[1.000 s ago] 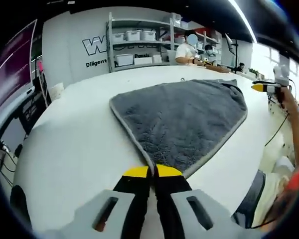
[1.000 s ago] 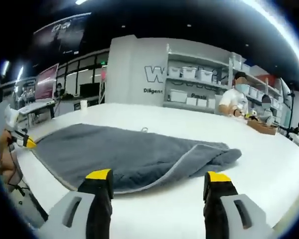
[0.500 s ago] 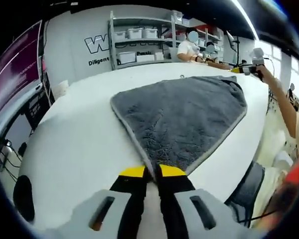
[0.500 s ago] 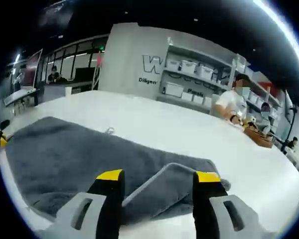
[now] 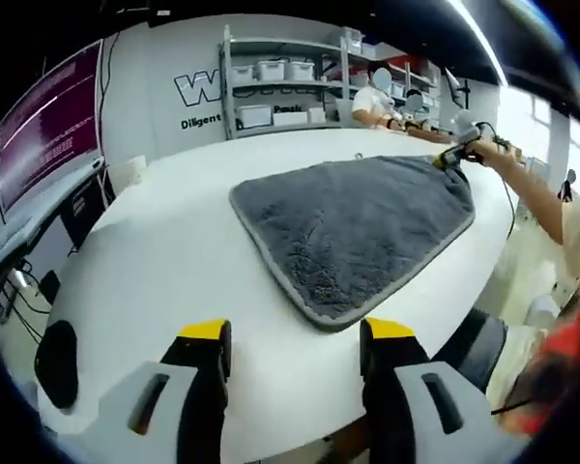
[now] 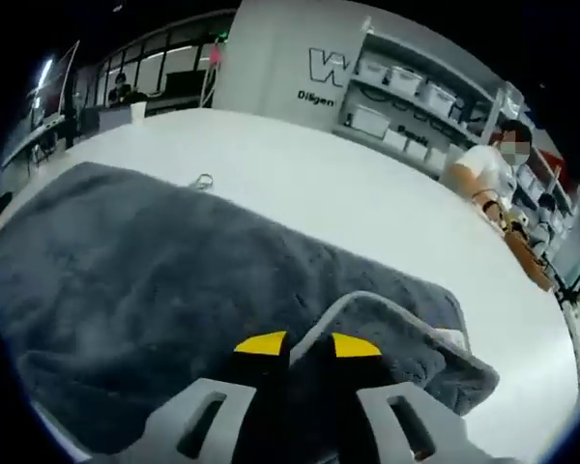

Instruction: Open the folded towel by lifting each exposed corner and separating the folded layers until the towel lies flat within the target outline without major curled edges

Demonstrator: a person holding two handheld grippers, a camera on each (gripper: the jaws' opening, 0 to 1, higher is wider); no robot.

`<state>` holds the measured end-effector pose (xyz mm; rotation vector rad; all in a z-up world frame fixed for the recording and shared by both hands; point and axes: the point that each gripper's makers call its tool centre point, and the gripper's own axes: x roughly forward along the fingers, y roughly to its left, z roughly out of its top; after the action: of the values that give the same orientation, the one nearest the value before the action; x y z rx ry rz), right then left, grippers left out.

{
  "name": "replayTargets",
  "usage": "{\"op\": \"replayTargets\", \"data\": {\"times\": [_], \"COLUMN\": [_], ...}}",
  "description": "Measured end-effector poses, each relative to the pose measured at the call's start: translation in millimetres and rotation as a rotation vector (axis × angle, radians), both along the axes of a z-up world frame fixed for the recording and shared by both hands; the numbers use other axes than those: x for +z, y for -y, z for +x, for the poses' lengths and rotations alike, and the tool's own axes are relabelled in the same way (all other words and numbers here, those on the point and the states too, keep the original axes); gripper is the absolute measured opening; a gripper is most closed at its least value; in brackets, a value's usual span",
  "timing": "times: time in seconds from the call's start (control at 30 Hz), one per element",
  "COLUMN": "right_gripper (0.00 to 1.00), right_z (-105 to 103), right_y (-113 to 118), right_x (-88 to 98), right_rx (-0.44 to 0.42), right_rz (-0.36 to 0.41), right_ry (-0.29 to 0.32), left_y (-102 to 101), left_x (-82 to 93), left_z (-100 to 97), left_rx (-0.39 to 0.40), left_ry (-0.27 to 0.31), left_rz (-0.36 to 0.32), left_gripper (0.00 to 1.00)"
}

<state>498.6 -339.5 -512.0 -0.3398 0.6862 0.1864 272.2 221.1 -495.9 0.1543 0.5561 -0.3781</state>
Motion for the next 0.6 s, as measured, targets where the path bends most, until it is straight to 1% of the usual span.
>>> {"op": "replayTargets", "data": {"times": [0.07, 0.1, 0.17, 0.23, 0.33, 0.43, 0.53, 0.6], "right_gripper": [0.03, 0.00, 0.00, 0.00, 0.00, 0.00, 0.00, 0.02], "right_z": [-4.4, -6.0, -9.0, -11.9, -15.2, -12.6, -12.0, -9.5], "right_y": [-1.0, -1.4, -3.2, -3.1, -2.7, 6.7, 7.8, 5.7], "right_x": [1.5, 2.2, 4.7, 1.7, 0.9, 6.6, 5.8, -0.1], "right_rx": [-0.008, -0.006, 0.014, 0.010, 0.010, -0.009, -0.016, -0.017], "right_rz": [0.014, 0.016, 0.012, 0.029, 0.044, 0.004, -0.005, 0.013], "right_ry": [0.008, 0.008, 0.021, 0.015, 0.026, 0.053, 0.045, 0.028], "left_y": [-2.7, -3.3, -3.9, -2.7, -0.3, 0.9, 1.0, 0.6], "left_x": [2.6, 3.5, 6.0, 8.0, 7.9, 6.6, 6.6, 7.0], "left_z": [-0.4, -0.4, -0.5, -0.9, -2.5, -4.9, -6.6, -8.1], "left_rx": [0.009, 0.011, 0.013, 0.013, 0.008, 0.004, 0.005, 0.006], "left_ry": [0.008, 0.011, 0.021, 0.031, 0.035, 0.032, 0.032, 0.034], "left_rz": [0.009, 0.011, 0.013, 0.003, -0.004, -0.002, -0.002, -0.003], "left_gripper": [0.53, 0.53, 0.52, 0.52, 0.52, 0.51, 0.51, 0.51]}}
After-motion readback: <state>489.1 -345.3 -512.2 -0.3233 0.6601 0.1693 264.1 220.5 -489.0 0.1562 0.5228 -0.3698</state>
